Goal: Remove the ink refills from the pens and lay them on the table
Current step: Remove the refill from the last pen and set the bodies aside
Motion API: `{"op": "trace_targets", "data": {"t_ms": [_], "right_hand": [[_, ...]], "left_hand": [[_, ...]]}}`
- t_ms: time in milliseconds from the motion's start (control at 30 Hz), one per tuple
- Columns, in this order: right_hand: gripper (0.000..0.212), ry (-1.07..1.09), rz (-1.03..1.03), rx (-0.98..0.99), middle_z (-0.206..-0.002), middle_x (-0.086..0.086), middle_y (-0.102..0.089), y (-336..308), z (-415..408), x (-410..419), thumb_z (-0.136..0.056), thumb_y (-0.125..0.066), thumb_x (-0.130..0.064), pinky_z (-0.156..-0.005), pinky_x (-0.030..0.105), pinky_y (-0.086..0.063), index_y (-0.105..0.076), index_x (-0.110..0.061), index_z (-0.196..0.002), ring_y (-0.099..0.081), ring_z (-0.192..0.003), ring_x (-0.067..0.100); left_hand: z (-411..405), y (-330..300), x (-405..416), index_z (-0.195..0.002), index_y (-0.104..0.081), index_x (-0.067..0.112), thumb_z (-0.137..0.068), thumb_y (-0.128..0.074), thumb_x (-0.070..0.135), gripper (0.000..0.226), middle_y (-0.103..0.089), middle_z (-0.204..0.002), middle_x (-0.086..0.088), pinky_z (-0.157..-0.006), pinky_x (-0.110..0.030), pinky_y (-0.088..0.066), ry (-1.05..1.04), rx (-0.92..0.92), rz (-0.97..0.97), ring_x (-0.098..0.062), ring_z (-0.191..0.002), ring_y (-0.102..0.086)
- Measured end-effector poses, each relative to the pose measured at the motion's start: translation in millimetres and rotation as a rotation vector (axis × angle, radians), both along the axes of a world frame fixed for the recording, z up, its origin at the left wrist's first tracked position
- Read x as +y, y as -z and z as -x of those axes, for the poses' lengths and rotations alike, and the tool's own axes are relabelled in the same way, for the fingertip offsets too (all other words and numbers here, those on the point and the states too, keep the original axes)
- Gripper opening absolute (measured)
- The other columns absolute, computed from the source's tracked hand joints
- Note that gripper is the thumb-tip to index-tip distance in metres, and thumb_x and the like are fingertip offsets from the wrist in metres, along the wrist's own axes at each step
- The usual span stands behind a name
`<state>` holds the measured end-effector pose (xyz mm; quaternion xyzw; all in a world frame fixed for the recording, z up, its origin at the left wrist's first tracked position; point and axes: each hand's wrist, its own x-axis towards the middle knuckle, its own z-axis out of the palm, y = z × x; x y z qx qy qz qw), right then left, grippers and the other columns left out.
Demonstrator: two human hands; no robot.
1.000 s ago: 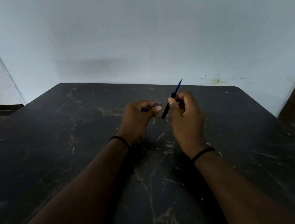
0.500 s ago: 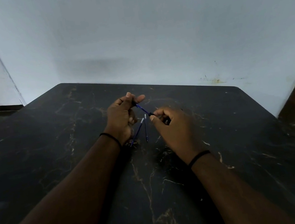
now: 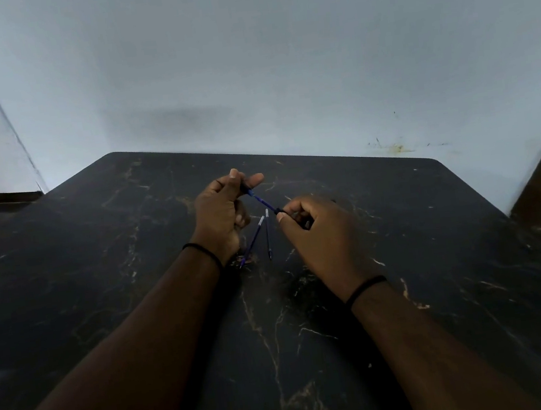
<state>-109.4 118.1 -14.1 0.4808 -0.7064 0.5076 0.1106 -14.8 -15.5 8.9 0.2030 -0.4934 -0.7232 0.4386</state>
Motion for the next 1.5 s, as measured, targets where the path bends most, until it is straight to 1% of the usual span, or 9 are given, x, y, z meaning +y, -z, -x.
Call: {"op": "trace_targets", "data": {"t_ms": [267,467,567,733,867,967,1033,1367,1500], "right_hand": [[0.012,0.024,-0.005,-0.024,-0.066,-0.014,-0.059,1,0,0,-0.088,-0.068,-0.036,-0.054,0.016,-0.038,-0.068,-0.027,-0.079,-0.056,-0.067,0.003],[0.003,0.034,-0.017,0.015,-0.079,-0.013,-0.063,-3,0,1,-0.088,-0.069,-0.032,-0.061,0.018,-0.043,-0.068,-0.029,-0.088,-0.058,-0.072,0.002],[0.005,0.043,-0.039,0.001,-0.083,-0.013,-0.064,-2,0,1,-0.087,-0.069,-0.033,-0.064,0.027,-0.051,-0.068,-0.029,-0.091,-0.059,-0.074,0.004],[0.01,0.035,0.024,0.057,-0.084,-0.014,-0.06,-5,-3,2,-0.083,-0.074,-0.027,-0.065,0.026,-0.05,-0.067,-0.029,-0.09,-0.056,-0.077,0.004],[0.012,0.045,0.014,0.132,-0.087,-0.008,-0.06,-7,-5,3,-0.081,-0.076,-0.018,-0.067,0.032,-0.051,-0.069,-0.022,-0.09,-0.056,-0.082,0.012],[0.011,0.077,-0.007,0.157,-0.086,-0.007,-0.06,-8,-6,4,-0.082,-0.074,-0.02,-0.064,0.027,-0.043,-0.067,-0.023,-0.089,-0.054,-0.081,0.012],[0.01,0.084,-0.008,0.143,-0.086,-0.008,-0.06,-8,-6,3,-0.083,-0.074,-0.02,-0.063,0.025,-0.041,-0.066,-0.023,-0.089,-0.054,-0.08,0.011],[0.011,0.1,0.022,0.026,-0.082,-0.013,-0.06,-4,-5,0,-0.083,-0.074,-0.028,-0.058,0.022,-0.045,-0.063,-0.027,-0.085,-0.055,-0.074,0.003],[0.011,0.104,0.025,0.019,-0.081,-0.012,-0.061,-3,-5,1,-0.083,-0.074,-0.029,-0.059,0.027,-0.05,-0.063,-0.028,-0.084,-0.057,-0.074,0.005]], "left_hand": [[4,-1,7,-0.088,-0.055,0.009,-0.101,-0.051,0.023,0.02,-0.073,-0.111,-0.015,-0.038,-0.021,-0.029,-0.006,-0.066,0.095,-0.008,-0.029,-0.027],[3,1,5,-0.084,-0.057,0.008,-0.098,-0.056,0.024,0.022,-0.074,-0.106,-0.016,-0.038,-0.022,-0.027,-0.017,-0.07,0.077,-0.008,-0.028,-0.027],[4,2,4,-0.085,-0.056,0.007,-0.096,-0.059,0.026,0.023,-0.075,-0.103,-0.016,-0.037,-0.021,-0.025,-0.02,-0.077,0.059,-0.008,-0.028,-0.027],[4,3,2,-0.1,-0.054,0.003,-0.093,-0.063,0.033,0.032,-0.075,-0.106,-0.015,-0.034,-0.019,-0.026,0.002,-0.093,-0.004,-0.008,-0.028,-0.026],[5,5,1,-0.091,-0.052,0.006,-0.091,-0.065,0.036,0.034,-0.076,-0.103,-0.014,-0.035,-0.019,-0.025,0.013,-0.11,-0.038,-0.008,-0.028,-0.026],[7,6,3,-0.094,-0.053,0.005,-0.089,-0.066,0.039,0.036,-0.076,-0.103,-0.014,-0.035,-0.018,-0.025,0.043,-0.139,-0.023,-0.009,-0.029,-0.026],[9,7,5,-0.086,-0.054,0.007,-0.088,-0.068,0.04,0.036,-0.076,-0.102,-0.014,-0.033,-0.017,-0.024,0.072,-0.148,-0.025,-0.008,-0.028,-0.027],[9,5,12,-0.082,-0.056,0.009,-0.087,-0.07,0.037,0.031,-0.076,-0.095,-0.015,-0.034,-0.016,-0.024,0.126,-0.164,-0.006,-0.007,-0.029,-0.027],[10,4,14,-0.077,-0.057,0.01,-0.087,-0.07,0.035,0.03,-0.076,-0.092,-0.015,-0.034,-0.016,-0.023,0.117,-0.164,-0.005,-0.007,-0.029,-0.027]]}}
